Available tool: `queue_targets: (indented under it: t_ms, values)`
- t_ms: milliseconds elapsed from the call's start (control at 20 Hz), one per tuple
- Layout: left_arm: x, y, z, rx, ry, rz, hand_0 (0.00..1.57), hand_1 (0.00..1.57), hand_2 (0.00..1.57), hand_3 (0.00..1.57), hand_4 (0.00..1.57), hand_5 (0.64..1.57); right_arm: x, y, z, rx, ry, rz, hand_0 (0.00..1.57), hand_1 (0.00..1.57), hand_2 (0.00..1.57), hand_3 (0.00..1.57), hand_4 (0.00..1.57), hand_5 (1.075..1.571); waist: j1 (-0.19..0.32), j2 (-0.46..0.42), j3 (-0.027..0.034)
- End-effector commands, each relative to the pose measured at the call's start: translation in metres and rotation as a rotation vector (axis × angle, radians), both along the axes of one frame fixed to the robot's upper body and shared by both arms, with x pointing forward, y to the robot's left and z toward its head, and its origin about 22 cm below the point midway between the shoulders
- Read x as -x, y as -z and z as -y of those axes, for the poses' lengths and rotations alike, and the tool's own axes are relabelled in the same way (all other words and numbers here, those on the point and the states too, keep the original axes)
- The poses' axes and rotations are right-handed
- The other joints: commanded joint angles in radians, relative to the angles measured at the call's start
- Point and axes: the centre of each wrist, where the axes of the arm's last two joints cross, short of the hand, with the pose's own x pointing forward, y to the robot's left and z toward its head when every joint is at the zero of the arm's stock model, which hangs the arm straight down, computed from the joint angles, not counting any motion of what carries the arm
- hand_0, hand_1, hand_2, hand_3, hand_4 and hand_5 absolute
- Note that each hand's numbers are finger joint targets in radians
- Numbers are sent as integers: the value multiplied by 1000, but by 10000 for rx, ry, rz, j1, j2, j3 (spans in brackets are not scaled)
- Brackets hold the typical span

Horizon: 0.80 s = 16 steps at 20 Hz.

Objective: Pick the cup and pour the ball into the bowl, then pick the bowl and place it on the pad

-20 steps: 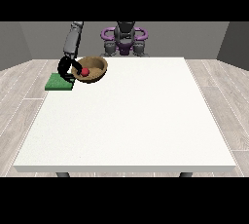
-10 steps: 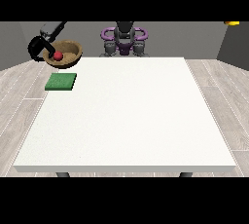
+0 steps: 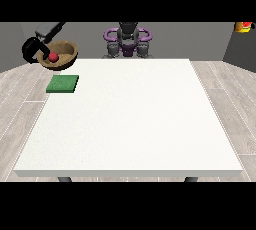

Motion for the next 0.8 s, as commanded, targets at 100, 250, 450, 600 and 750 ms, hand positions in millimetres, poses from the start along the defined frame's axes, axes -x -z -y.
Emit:
queue_targets:
  t_ms: [100,250,450,600,750]
  values:
    - [-1,-12,5,-126,377,712,0,0,0,0,1211,1551,2,18,4,-919,377,527,1571,1571,1571,487,1066,1567,398,739,13]
    - [3,-15,-4,-124,316,245,0,0,0,0,1205,1556,-2,42,-18,-1132,161,317,1571,1571,1571,454,1044,1570,328,358,10]
    - [2,-20,-6,-293,23,667,0,0,0,0,1203,1557,-14,31,-24,-1387,110,512,1571,1571,1571,552,1023,1571,177,683,8]
    - [9,-11,-18,-225,-481,417,0,0,0,0,1199,1559,-12,23,-14,-2295,443,566,1571,1571,1571,738,905,1569,-102,463,4]
    - [8,-16,-6,-365,351,559,0,0,0,0,1191,1561,9,26,16,-1547,1655,379,1571,1571,1571,1163,191,1557,433,592,9]
